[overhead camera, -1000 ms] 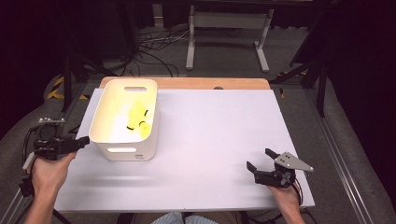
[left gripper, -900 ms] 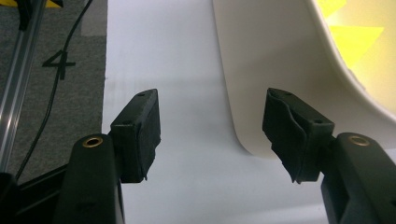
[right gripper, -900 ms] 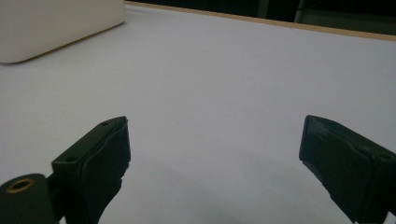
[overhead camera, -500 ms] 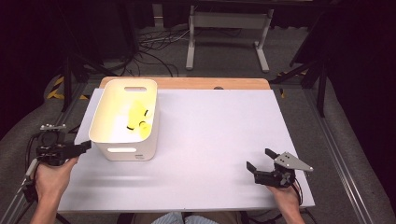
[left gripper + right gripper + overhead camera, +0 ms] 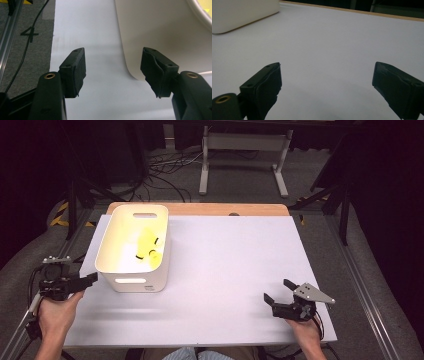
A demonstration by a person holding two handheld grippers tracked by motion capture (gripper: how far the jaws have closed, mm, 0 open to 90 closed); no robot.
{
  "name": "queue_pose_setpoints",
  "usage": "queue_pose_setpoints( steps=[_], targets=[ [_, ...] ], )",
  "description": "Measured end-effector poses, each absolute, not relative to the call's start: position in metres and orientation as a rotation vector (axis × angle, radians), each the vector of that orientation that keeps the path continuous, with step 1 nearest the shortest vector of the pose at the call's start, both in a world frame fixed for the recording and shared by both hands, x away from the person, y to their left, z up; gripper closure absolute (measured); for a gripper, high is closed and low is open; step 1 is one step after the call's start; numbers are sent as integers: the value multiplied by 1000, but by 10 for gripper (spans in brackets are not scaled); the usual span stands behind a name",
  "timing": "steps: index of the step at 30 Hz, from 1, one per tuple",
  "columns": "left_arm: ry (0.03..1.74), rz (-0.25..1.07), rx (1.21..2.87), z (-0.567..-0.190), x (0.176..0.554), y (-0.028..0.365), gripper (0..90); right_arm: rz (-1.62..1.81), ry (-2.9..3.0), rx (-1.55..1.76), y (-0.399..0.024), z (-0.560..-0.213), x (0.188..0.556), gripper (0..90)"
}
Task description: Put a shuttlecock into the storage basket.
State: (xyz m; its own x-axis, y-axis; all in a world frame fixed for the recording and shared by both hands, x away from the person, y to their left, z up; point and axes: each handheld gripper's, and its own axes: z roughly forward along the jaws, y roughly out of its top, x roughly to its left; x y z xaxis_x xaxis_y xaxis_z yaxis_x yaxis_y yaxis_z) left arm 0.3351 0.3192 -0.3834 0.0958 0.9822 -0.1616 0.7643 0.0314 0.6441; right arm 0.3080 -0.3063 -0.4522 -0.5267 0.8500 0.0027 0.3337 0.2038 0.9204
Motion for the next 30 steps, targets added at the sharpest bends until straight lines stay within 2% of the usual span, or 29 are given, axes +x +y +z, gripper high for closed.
queue_pose_setpoints(
  steps=[30],
  targets=[
    [1675, 503, 1749, -401, 320, 316, 370, 1302, 1964, 1100, -306, -452, 308, 92]
  ],
)
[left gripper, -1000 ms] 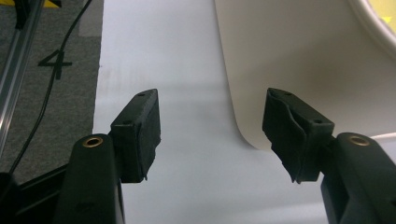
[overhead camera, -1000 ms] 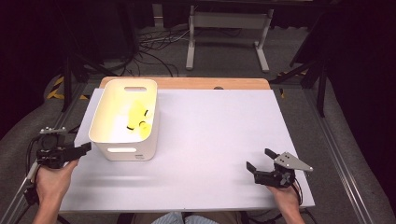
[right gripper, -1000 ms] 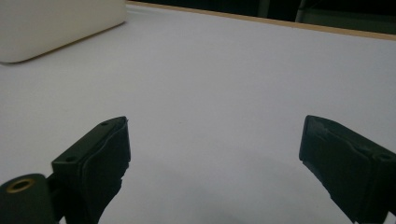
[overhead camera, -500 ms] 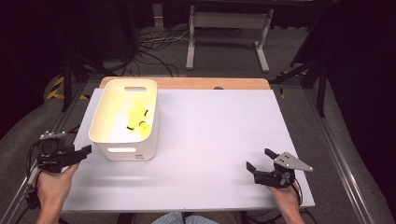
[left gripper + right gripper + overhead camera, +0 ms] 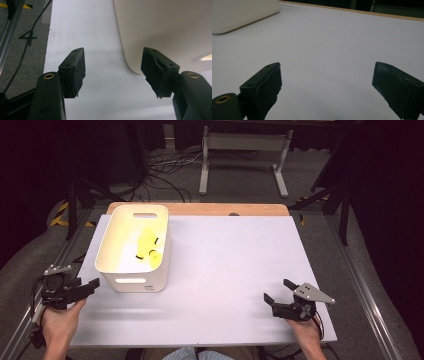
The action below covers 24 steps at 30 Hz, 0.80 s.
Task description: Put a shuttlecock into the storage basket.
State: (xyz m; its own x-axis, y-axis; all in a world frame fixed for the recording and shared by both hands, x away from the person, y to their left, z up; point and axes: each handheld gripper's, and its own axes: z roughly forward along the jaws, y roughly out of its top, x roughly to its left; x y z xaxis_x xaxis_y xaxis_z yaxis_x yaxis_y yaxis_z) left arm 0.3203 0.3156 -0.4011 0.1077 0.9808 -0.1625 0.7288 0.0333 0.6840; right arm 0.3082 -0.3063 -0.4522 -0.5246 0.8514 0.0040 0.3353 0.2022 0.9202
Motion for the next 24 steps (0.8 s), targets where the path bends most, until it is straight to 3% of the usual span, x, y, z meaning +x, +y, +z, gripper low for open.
queue_pose_setpoints(
  steps=[24],
  targets=[
    [1605, 506, 1758, -417, 311, 302, 379, 1304, 1963, 1102, -306, -452, 307, 91]
  ],
)
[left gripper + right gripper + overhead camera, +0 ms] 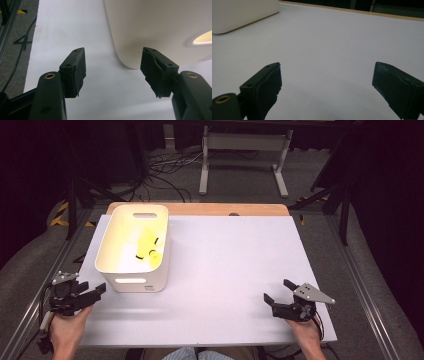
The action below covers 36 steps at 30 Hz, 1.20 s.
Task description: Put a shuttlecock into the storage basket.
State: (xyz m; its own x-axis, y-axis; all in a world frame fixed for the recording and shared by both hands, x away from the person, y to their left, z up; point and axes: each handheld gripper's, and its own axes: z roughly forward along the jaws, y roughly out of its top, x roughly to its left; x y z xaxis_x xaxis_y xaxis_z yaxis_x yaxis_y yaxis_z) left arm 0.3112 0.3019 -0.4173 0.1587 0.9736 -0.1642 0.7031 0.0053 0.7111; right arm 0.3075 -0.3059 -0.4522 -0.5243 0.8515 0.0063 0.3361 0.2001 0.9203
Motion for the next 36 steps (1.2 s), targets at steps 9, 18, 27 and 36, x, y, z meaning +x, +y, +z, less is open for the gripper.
queue_pose_setpoints(
  steps=[9, 18, 27, 36],
  targets=[
    [1580, 500, 1774, -420, 308, 296, 376, 1308, 1963, 1099, -306, -452, 307, 92],
    [1574, 505, 1764, -424, 306, 294, 349, 1306, 1961, 1100, -306, -451, 307, 91],
    [1537, 508, 1760, -427, 303, 290, 350, 1311, 1959, 1099, -306, -451, 307, 92],
    [1508, 504, 1721, -428, 299, 289, 340, 1306, 1963, 1098, -305, -451, 306, 91]
  ],
)
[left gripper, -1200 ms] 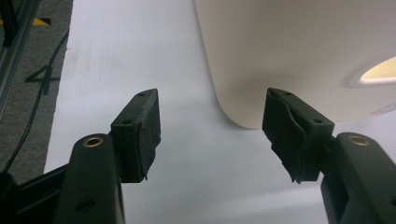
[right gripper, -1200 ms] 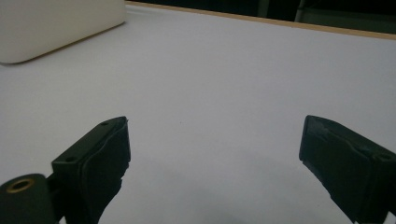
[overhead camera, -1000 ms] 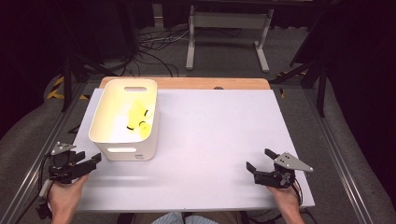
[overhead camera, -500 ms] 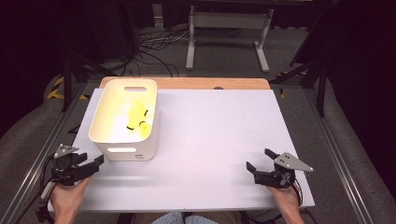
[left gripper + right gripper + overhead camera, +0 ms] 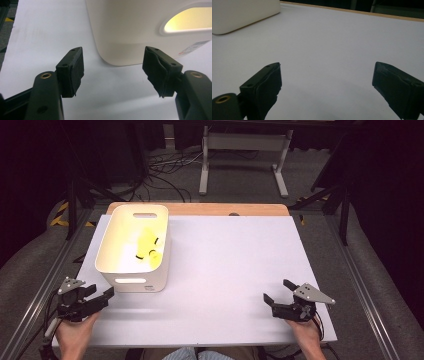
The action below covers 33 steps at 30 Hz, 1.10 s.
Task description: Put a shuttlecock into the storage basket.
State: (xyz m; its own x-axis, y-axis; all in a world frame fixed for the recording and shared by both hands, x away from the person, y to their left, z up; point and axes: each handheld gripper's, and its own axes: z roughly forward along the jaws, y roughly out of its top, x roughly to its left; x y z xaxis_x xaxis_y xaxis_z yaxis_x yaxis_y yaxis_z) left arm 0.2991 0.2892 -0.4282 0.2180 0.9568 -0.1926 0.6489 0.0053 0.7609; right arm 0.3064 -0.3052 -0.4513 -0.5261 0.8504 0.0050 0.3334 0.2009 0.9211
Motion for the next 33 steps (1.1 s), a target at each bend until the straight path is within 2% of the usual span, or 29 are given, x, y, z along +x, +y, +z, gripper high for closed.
queue_pose_setpoints(
  steps=[21, 33],
  targets=[
    [1469, 553, 1639, -436, 288, 286, 330, 1306, 1968, 1089, -304, -451, 306, 91],
    [1437, 560, 1679, -444, 288, 277, 325, 1311, 1964, 1097, -304, -451, 302, 91]
  ],
)
